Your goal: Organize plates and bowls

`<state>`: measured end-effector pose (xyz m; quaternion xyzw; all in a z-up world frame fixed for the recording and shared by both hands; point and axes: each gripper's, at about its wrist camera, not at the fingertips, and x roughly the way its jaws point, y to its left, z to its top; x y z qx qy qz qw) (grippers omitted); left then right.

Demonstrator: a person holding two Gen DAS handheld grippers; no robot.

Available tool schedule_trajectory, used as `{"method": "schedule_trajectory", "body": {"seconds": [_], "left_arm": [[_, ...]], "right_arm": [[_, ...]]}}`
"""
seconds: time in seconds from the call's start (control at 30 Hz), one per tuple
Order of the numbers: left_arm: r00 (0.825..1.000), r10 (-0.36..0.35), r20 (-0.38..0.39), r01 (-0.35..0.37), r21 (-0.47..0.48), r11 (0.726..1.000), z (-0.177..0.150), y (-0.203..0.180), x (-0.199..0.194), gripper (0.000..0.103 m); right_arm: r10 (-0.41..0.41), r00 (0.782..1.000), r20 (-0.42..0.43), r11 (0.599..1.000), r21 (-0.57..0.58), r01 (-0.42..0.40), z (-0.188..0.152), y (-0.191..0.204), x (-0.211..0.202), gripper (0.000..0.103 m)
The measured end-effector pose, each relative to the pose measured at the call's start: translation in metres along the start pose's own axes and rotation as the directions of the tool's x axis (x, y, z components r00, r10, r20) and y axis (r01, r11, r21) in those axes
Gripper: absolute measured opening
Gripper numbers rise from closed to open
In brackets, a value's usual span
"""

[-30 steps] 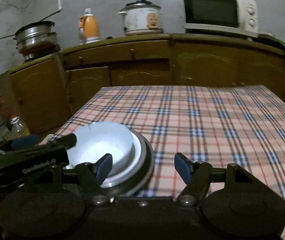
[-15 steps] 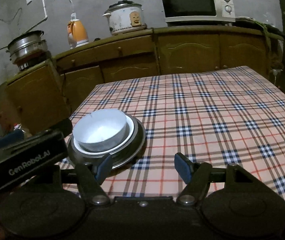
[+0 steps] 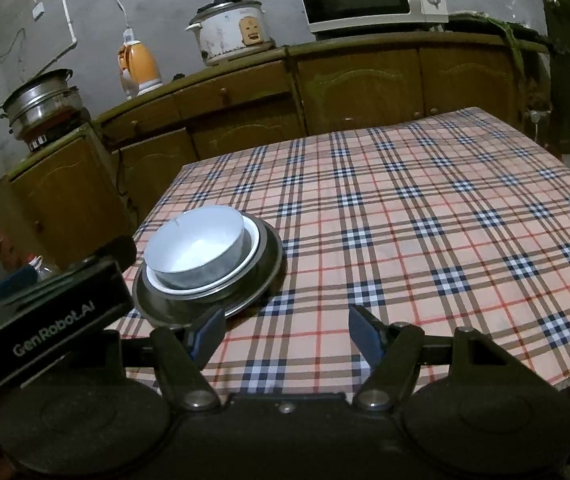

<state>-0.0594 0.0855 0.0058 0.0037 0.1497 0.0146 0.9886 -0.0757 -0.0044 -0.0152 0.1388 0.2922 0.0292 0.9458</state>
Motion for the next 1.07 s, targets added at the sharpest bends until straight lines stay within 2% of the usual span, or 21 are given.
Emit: {"method": "schedule_trajectory", "body": {"seconds": [1.07], "left_arm": [[1.0,0.001,0.014,-0.001,0.021,1.0,-0.0012,-0.0078,-0.0019,0.103]], "right_arm": [[0.022,1.0,-0.022,1.0,0.0,-0.022,-0.0031,-0.0008,0.0088,0.081]]}}
